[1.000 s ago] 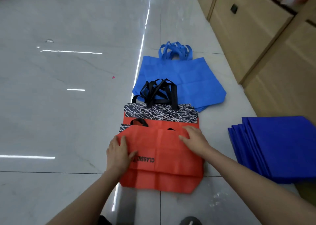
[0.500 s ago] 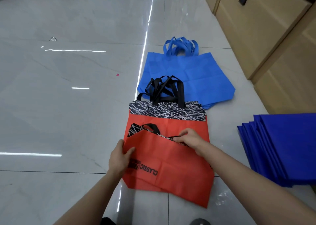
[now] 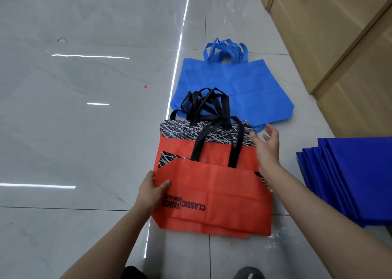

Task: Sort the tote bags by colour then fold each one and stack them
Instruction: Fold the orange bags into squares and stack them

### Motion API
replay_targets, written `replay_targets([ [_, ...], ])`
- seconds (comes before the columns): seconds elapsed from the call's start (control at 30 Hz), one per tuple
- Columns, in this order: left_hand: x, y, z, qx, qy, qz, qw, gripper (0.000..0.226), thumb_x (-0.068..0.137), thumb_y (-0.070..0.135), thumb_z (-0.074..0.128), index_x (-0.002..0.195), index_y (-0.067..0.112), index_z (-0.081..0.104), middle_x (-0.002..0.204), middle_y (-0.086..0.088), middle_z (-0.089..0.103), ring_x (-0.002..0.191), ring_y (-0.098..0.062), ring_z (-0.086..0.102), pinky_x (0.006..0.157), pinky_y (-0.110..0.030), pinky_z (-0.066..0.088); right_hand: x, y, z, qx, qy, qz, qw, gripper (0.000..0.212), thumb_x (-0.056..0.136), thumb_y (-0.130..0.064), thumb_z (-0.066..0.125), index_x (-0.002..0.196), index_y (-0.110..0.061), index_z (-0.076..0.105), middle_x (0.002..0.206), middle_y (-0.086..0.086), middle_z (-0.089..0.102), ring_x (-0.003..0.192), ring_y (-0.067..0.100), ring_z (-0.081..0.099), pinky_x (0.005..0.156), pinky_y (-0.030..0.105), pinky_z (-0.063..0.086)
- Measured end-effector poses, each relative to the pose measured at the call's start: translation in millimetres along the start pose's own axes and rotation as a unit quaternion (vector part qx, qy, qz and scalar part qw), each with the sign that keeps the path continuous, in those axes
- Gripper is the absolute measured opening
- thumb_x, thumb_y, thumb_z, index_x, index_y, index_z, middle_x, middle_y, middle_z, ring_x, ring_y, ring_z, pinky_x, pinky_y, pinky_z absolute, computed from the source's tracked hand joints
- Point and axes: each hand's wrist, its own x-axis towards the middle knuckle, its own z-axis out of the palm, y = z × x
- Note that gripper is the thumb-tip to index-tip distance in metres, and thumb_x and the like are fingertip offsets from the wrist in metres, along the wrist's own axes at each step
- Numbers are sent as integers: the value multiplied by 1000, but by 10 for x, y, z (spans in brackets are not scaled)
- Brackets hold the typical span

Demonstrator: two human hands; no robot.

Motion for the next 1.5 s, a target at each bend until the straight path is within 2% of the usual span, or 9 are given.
replay_targets([
  [0.07,37,-54,25,20,10,-24,999,27,85,16,67,106,7,53,102,-12,62,95,-30,61,86,-44,50,-107,132,-19,-199,0,-81,977,63,88,-16,63,143,-7,32,150,12,28,138,24,27,113,36,24],
  [0.2,54,-109,66,34,40,-59,997,31,84,18,67,106,1,54,103,-16,60,96,-33,59,87,-44,48,-825,606,70,-477,-92,-362,796,42,83,-23,49,122,-9,58,135,16,51,119,31,51,103,43,34],
  [0.43,-7,-93,77,-218,65,-171,959,23,87,7,62,107,-3,56,104,-22,63,85,-32,62,78,-41,53,-1426,1144,54,-574,-289,-405,650,78,75,-68,35,131,-16,53,134,7,55,122,23,53,104,44,25],
  [0.57,-106,17,62,-311,-21,-171,934,16,88,-1,56,103,3,58,91,-15,66,75,-25,63,59,-29,56,-1401,1077,80,-554,-240,-388,697,64,80,-54,36,133,-17,44,129,6,59,114,23,59,100,41,44],
  [0.8,-58,-156,-83,-159,15,-133,978,34,83,2,67,115,-1,56,108,-18,64,90,-30,62,82,-39,50,-1251,1018,111,-512,-352,-412,666,52,87,-53,36,111,-19,68,110,2,65,94,21,63,85,32,51],
  [0.9,-51,-166,-144,-134,19,-101,986,34,84,1,65,115,3,53,104,-13,61,90,-26,58,78,-35,47,-1034,819,262,-459,-409,-341,711,52,92,-47,31,115,-13,63,112,8,60,103,28,55,91,39,45],
  [1.1,-60,-252,-237,-91,-65,-61,992,34,84,1,65,114,11,53,104,-10,64,85,-19,62,71,-26,50,-205,514,825,-351,-207,-73,910,58,80,-23,72,127,-2,46,122,18,55,115,33,50,100,41,38],
  [1.33,-96,-275,-238,-123,-83,-59,987,32,84,6,67,113,11,56,103,-10,67,85,-20,66,73,-28,56,-56,552,1046,-252,-147,112,950,56,73,-15,77,120,-2,50,116,14,59,108,31,58,93,38,47],
  [1.5,-125,-289,-222,-170,-43,-59,983,21,86,25,66,104,16,61,101,-10,69,91,-25,68,81,-38,56,-109,375,936,-206,-175,28,962,12,78,-8,64,84,-19,62,79,0,64,79,21,58,70,29,45],
])
